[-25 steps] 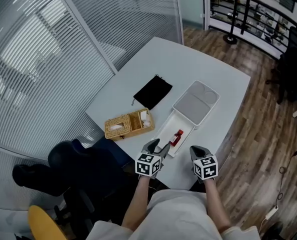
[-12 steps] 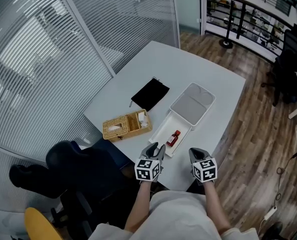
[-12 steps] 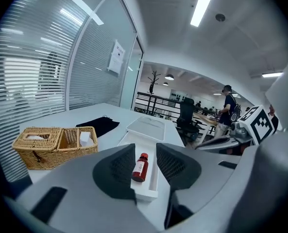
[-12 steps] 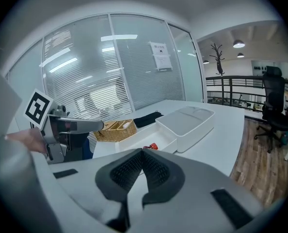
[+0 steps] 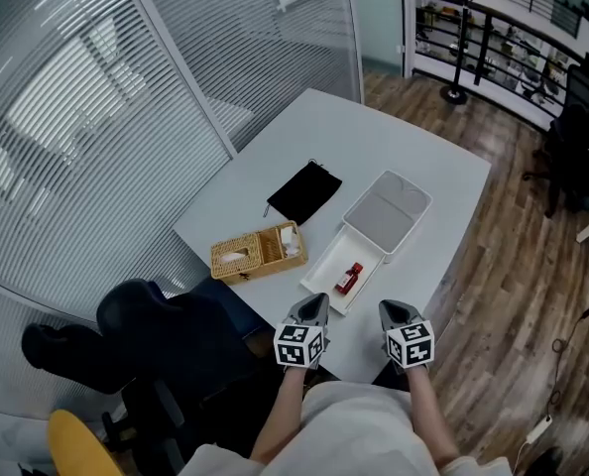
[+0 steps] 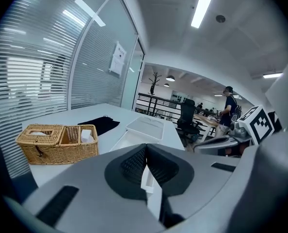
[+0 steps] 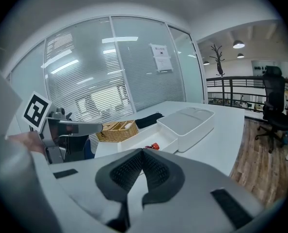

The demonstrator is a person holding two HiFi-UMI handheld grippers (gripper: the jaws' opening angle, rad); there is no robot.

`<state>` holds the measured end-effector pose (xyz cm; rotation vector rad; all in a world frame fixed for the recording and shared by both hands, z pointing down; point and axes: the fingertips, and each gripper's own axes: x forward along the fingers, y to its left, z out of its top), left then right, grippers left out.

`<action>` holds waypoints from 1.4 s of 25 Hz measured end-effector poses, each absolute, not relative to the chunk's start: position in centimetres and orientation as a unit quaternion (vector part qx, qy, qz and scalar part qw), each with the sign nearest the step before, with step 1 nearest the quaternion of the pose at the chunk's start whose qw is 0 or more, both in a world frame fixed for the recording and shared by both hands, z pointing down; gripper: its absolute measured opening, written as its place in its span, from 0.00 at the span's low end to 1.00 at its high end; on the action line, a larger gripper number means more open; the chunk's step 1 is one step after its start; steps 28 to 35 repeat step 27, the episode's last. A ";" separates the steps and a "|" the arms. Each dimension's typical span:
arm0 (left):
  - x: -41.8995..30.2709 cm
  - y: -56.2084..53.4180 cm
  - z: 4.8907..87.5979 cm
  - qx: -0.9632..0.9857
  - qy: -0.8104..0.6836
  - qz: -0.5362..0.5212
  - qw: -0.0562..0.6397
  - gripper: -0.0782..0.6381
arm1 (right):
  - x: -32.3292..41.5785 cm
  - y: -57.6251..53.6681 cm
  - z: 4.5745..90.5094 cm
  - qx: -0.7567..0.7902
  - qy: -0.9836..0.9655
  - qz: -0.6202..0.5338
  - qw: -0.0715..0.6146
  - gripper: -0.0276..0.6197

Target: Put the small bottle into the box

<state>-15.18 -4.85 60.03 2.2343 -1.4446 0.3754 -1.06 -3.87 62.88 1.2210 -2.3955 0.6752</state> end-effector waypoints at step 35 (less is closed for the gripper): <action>-14.8 -5.3 60.8 0.811 -0.518 0.156 0.222 0.15 | -0.6 -4.0 62.0 0.448 -0.846 0.239 0.164 0.07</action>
